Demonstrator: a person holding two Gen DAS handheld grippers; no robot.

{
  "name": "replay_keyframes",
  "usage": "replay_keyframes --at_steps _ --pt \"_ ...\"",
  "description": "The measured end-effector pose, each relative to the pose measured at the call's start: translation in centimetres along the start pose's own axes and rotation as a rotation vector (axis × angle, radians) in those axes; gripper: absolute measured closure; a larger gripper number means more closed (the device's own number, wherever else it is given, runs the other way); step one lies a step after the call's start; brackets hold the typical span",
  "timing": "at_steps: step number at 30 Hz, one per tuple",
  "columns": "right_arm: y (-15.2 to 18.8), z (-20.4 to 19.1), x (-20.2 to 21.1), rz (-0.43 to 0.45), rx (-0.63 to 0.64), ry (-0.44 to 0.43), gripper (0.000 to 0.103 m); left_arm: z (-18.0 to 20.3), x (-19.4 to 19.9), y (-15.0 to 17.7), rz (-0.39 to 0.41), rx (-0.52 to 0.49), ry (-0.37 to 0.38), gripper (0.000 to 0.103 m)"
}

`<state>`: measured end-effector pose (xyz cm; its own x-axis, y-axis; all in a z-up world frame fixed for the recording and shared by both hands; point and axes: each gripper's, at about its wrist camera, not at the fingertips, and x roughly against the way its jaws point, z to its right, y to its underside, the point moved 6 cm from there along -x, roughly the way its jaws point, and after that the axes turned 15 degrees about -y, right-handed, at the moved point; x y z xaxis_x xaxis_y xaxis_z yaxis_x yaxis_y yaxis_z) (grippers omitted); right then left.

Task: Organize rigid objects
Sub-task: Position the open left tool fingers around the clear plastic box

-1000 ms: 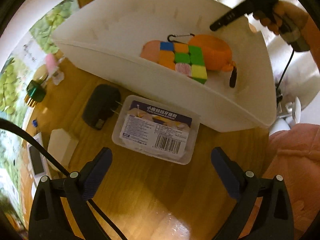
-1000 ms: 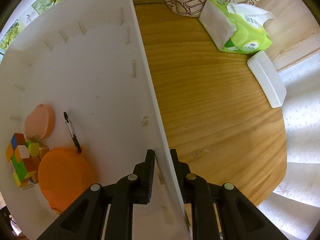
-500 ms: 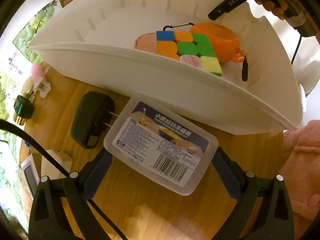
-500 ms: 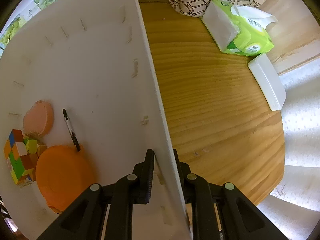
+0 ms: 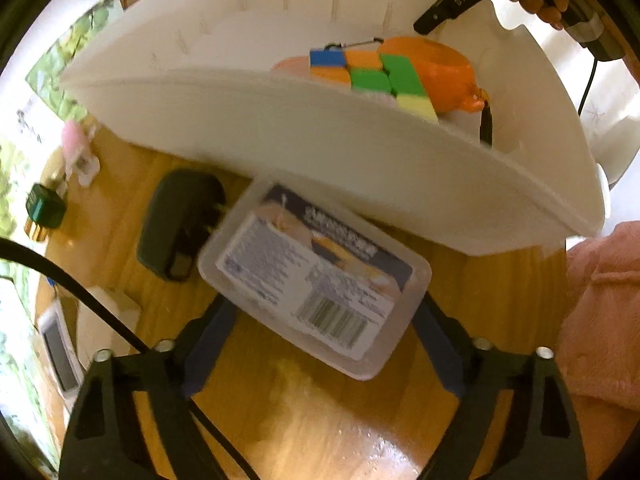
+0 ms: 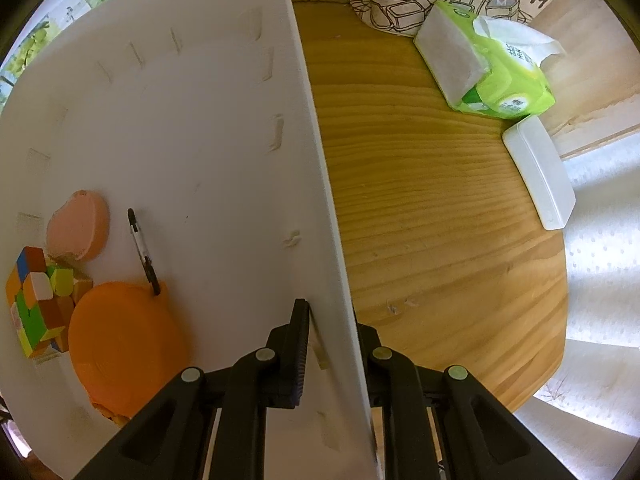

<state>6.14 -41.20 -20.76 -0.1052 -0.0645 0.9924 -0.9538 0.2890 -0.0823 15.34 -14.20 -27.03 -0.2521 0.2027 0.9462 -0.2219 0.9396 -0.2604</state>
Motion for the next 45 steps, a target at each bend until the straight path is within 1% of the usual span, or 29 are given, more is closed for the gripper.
replay_keyframes --at_steps 1,3,6,12,16,23,29,31,36,40,41,45 --pt "0.0 0.0 -0.1 -0.003 0.004 -0.001 0.089 0.1 0.1 0.3 0.014 -0.008 -0.019 0.023" --pt "0.0 -0.1 -0.2 -0.007 0.007 -0.004 0.089 0.2 0.3 0.7 0.016 -0.02 -0.044 0.028" --pt "-0.1 -0.2 -0.2 -0.012 0.022 -0.006 0.089 0.3 0.5 1.2 0.021 0.0 -0.051 0.032" --pt "-0.1 -0.3 -0.2 -0.022 0.054 -0.003 0.09 0.2 1.0 1.9 0.032 0.034 -0.073 0.035" --pt "-0.1 -0.5 -0.3 -0.023 0.067 -0.006 0.09 0.9 1.4 2.3 0.041 0.048 -0.111 0.037" --pt "0.1 -0.7 -0.5 -0.027 0.102 -0.014 0.09 2.5 2.2 2.9 0.038 0.097 -0.138 0.039" --pt "0.3 -0.7 -0.5 -0.033 0.131 -0.015 0.091 3.7 3.2 3.6 0.026 0.187 -0.169 0.04" --pt "0.4 -0.8 -0.5 -0.033 0.138 -0.02 0.092 2.7 3.1 4.0 0.02 0.219 -0.177 0.04" --pt "0.5 -1.0 -0.4 -0.039 0.167 -0.026 0.092 2.9 4.1 4.8 0.013 0.293 -0.193 0.04" --pt "0.6 -1.1 -0.5 -0.045 0.192 -0.028 0.093 3.4 4.5 5.3 0.006 0.354 -0.223 0.04" --pt "0.7 -1.1 -0.4 -0.046 0.198 -0.029 0.094 3.3 4.5 4.2 0.004 0.367 -0.227 0.041" --pt "0.8 -1.3 -0.4 -0.051 0.222 -0.037 0.094 3.5 5.4 4.4 0.007 0.444 -0.245 0.041"
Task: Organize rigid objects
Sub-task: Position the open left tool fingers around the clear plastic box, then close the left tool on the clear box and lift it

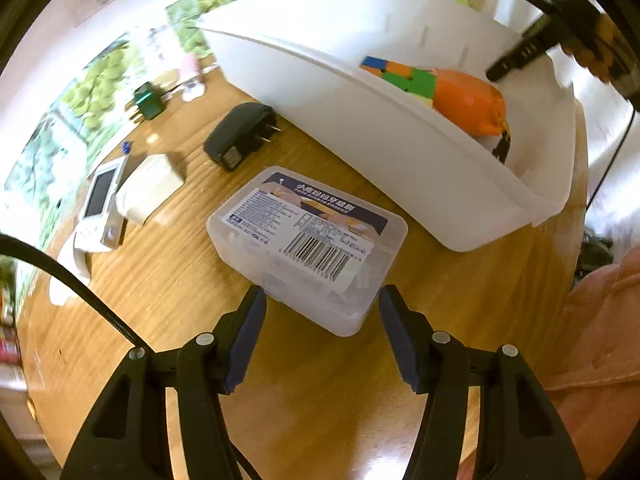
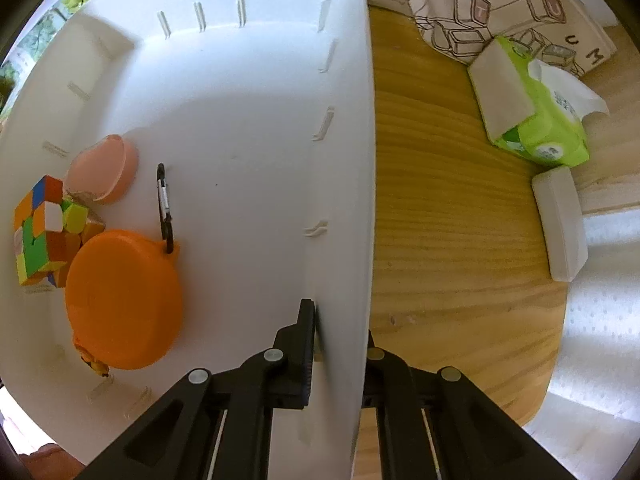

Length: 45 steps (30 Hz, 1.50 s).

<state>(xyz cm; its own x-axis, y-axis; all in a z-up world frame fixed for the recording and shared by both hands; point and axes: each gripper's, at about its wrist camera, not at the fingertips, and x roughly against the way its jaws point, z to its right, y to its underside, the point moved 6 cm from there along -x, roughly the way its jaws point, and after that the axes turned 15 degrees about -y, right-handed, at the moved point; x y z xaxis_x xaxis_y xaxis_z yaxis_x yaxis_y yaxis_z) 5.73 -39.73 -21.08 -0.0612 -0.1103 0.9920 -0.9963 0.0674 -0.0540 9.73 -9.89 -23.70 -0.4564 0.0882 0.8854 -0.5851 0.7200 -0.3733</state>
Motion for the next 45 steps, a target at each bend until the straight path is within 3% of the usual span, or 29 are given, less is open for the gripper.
replay_keyframes --at_steps 2,3,5,8,14,20,28,31,34,36,38,45 --pt "0.0 -0.1 0.0 -0.004 0.018 -0.007 0.095 0.0 0.6 -0.1 0.011 0.025 -0.022 0.042" --pt "0.0 -0.1 0.1 -0.006 0.023 -0.009 0.095 0.0 1.0 -0.2 0.013 0.038 -0.03 0.051" --pt "-0.1 -0.3 -0.2 -0.015 0.044 -0.014 0.095 -0.3 1.2 -0.3 -0.003 0.078 -0.055 0.1" --pt "0.0 -0.8 -0.2 -0.023 0.071 -0.021 0.095 -0.9 1.0 -0.2 -0.03 0.165 -0.049 0.1" --pt "-0.2 -2.3 -0.4 -0.03 0.113 -0.034 0.095 -1.5 2.1 -0.3 -0.034 0.238 -0.061 0.1" --pt "-0.2 -2.5 -0.3 -0.03 0.131 -0.061 0.096 -3.0 1.9 -0.6 -0.08 0.403 -0.044 0.099" --pt "-0.3 -1.5 0.0 -0.022 0.123 -0.075 0.097 -4.1 1.2 -1.4 -0.156 0.557 -0.02 0.082" --pt "-0.7 -0.5 0.1 -0.012 0.107 -0.085 0.097 -4.5 0.8 -1.9 -0.176 0.589 -0.034 0.065" --pt "-1.3 0.3 0.2 -0.005 0.102 -0.082 0.097 -4.6 0.6 -2.6 -0.183 0.604 -0.042 0.061" --pt "-0.9 0.0 0.4 0.0 0.093 -0.083 0.098 -4.6 0.3 -2.9 -0.201 0.624 -0.034 0.046" --pt "-1.1 0.6 0.5 0.007 0.081 -0.091 0.098 -4.4 -0.1 -3.3 -0.226 0.657 -0.014 0.039" --pt "-2.2 1.5 1.0 0.014 0.071 -0.103 0.098 -3.6 -1.4 -5.0 -0.27 0.685 0.004 0.028"
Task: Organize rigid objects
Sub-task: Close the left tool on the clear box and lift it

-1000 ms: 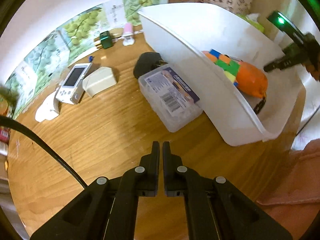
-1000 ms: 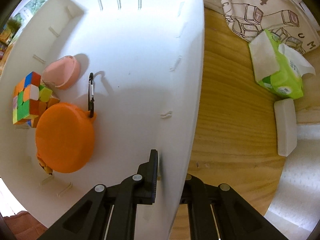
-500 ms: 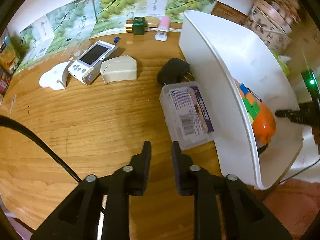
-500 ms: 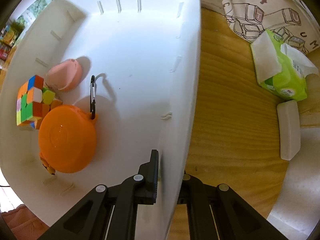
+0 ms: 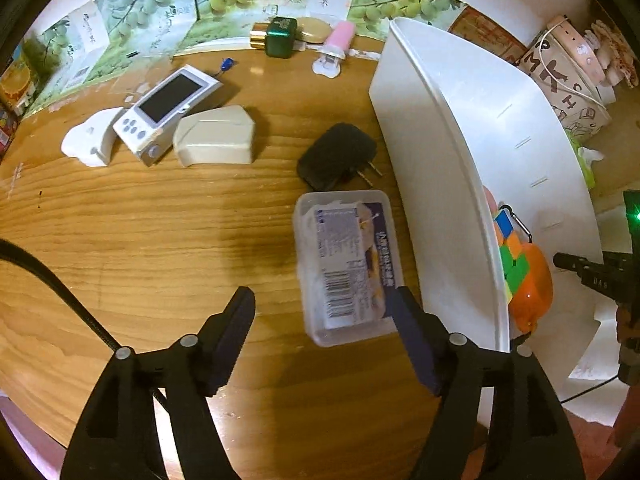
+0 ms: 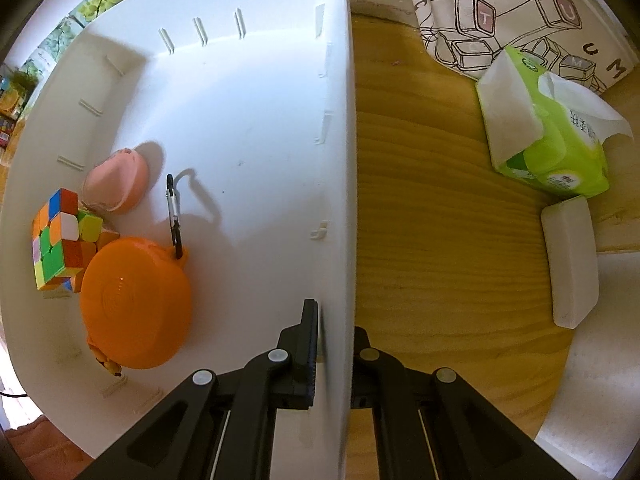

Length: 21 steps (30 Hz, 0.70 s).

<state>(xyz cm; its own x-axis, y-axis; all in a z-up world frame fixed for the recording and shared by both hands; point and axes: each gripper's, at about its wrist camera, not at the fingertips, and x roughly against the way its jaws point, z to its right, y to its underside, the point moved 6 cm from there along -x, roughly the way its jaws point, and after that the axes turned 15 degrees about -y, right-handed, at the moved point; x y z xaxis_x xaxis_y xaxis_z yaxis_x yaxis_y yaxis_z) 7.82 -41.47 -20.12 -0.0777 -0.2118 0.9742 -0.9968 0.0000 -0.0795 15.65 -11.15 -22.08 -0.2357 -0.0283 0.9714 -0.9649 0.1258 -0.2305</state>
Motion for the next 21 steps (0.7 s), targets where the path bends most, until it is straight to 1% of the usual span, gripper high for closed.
replay_keyframes --at_steps 4,5,10,21 --pt "0.0 0.2 0.3 0.001 0.005 -0.006 0.098 0.9 -0.6 -0.6 -0.022 0.013 0.005 0.026" --pt "0.5 -0.3 0.4 0.002 0.004 -0.008 0.098 1.1 -0.7 -0.8 -0.026 0.013 0.005 0.026" --pt "0.5 0.0 0.6 0.003 0.004 -0.015 0.098 1.8 -1.6 -1.6 -0.046 -0.002 -0.023 0.026" --pt "0.4 1.0 0.6 0.01 -0.018 -0.042 0.098 1.3 -2.8 -3.4 -0.089 0.073 0.031 0.026"
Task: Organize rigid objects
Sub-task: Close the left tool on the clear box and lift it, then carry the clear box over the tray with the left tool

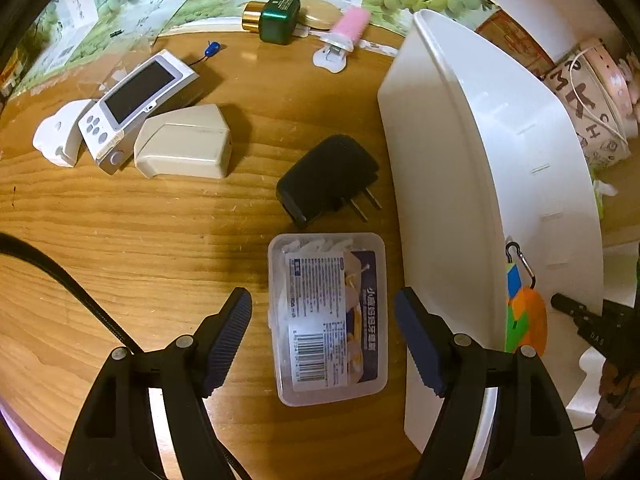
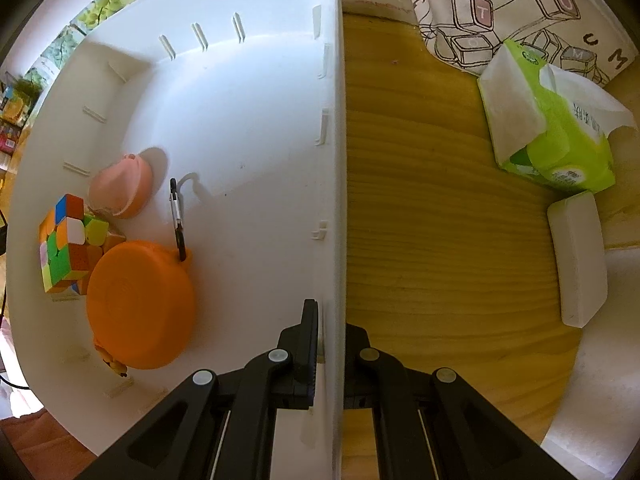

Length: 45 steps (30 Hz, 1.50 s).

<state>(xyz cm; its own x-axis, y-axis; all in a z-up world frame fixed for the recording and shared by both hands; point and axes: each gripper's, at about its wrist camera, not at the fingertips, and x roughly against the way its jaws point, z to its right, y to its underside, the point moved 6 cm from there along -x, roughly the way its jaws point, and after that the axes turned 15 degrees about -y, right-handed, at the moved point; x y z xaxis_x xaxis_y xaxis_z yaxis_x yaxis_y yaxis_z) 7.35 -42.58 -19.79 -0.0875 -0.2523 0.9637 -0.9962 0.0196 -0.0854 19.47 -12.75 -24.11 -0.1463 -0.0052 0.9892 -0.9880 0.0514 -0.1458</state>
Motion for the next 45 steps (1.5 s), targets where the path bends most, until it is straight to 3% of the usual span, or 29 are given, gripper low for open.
replay_keyframes --at_steps 16,25,40,45 --pt "0.1 0.3 0.1 0.003 -0.005 -0.002 0.098 -1.0 -1.6 -1.0 -0.045 0.084 0.069 0.036" --pt "0.0 0.1 0.1 0.002 -0.003 0.009 0.098 -1.2 -1.7 0.0 -0.031 0.037 0.019 0.036" --pt "0.1 -0.7 0.3 0.01 0.013 0.033 0.098 -3.7 -1.4 2.5 -0.054 0.053 -0.029 0.037" --pt "0.2 -0.9 0.5 0.015 0.017 0.036 0.098 -4.3 0.4 3.7 0.004 0.061 -0.025 0.037"
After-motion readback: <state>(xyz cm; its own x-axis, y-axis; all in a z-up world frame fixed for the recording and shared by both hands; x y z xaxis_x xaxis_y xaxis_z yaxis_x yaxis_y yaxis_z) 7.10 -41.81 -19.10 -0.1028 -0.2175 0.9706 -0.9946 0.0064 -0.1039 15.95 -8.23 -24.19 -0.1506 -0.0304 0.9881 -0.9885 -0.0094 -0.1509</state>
